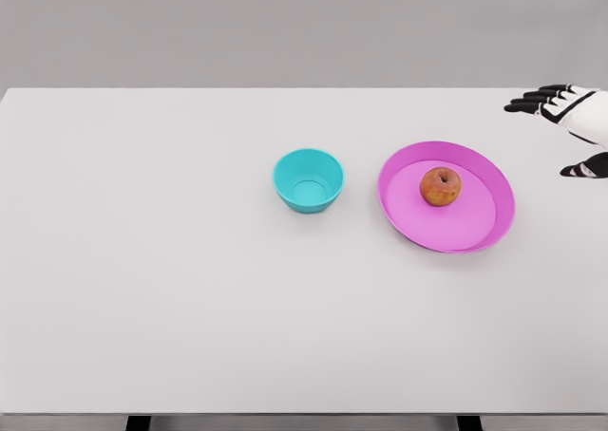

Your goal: Put the apple from the pink plate into the blue bowl with your right arm

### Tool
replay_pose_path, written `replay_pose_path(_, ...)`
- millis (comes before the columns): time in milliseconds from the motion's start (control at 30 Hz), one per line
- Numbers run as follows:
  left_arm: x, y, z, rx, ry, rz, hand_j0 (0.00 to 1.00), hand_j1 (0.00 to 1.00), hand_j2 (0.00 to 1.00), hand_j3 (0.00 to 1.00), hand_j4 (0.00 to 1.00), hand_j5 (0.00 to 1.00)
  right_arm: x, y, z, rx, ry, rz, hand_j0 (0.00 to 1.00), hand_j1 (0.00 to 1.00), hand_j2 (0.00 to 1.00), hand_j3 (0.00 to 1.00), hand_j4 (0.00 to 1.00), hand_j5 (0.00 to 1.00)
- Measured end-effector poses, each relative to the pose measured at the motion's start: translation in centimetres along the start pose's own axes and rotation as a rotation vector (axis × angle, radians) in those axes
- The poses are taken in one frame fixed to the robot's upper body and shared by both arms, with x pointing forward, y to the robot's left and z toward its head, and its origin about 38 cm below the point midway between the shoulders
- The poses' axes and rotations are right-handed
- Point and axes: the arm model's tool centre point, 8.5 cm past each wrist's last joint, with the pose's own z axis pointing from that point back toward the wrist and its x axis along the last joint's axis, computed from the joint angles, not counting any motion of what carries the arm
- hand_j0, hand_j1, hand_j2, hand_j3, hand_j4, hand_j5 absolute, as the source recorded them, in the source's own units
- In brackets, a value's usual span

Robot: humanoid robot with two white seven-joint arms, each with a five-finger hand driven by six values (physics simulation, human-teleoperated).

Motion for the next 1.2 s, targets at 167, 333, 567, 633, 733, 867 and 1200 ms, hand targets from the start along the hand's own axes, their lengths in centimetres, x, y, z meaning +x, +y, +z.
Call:
replay_pose_path(167, 0.0, 0.0, 0.0, 0.0, 0.0, 0.0, 1.0, 1.0, 1.0, 1.0, 1.0, 1.0, 0.0, 0.0, -0.2, -0.005, -0.002, -0.005, 1.0, 1.0, 1.0, 1.0, 1.0, 1.0)
replay_pose_path(333, 0.0, 0.0, 0.0, 0.0, 0.0, 0.0, 1.0, 1.0, 1.0, 1.0, 1.0, 1.0, 0.4, 0.7, -1.4, 0.058, -0.027, -0.006, 1.0, 1.0, 1.0, 1.0, 1.0, 1.0)
replay_pose_path(567, 0.0, 0.0, 0.0, 0.0, 0.0, 0.0, 1.0, 1.0, 1.0, 1.0, 1.0, 1.0, 1.5, -1.6, -4.9, 0.226, -0.089, 0.063, 1.0, 1.0, 1.0, 1.0, 1.0, 1.0)
replay_pose_path(633, 0.0, 0.0, 0.0, 0.0, 0.0, 0.0, 1.0, 1.0, 1.0, 1.0, 1.0, 1.0, 1.8, -1.0, -6.3, 0.263, -0.11, 0.057, 1.0, 1.0, 1.0, 1.0, 1.0, 1.0)
replay_pose_path(733, 0.0, 0.0, 0.0, 0.0, 0.0, 0.0, 1.0, 1.0, 1.0, 1.0, 1.0, 1.0, 2.0, 0.4, -7.9, 0.307, -0.129, 0.039, 1.0, 1.0, 1.0, 1.0, 1.0, 1.0)
replay_pose_path(867, 0.0, 0.0, 0.0, 0.0, 0.0, 0.0, 1.0, 1.0, 1.0, 1.0, 1.0, 1.0, 2.1, 1.5, -9.6, 0.344, -0.143, 0.023, 1.0, 1.0, 1.0, 1.0, 1.0, 1.0)
replay_pose_path(1200, 0.0, 0.0, 0.0, 0.0, 0.0, 0.0, 1.0, 1.0, 1.0, 1.0, 1.0, 1.0, 2.3, 3.6, -11.8, 0.4, -0.155, -0.009, 1.0, 1.0, 1.0, 1.0, 1.0, 1.0)
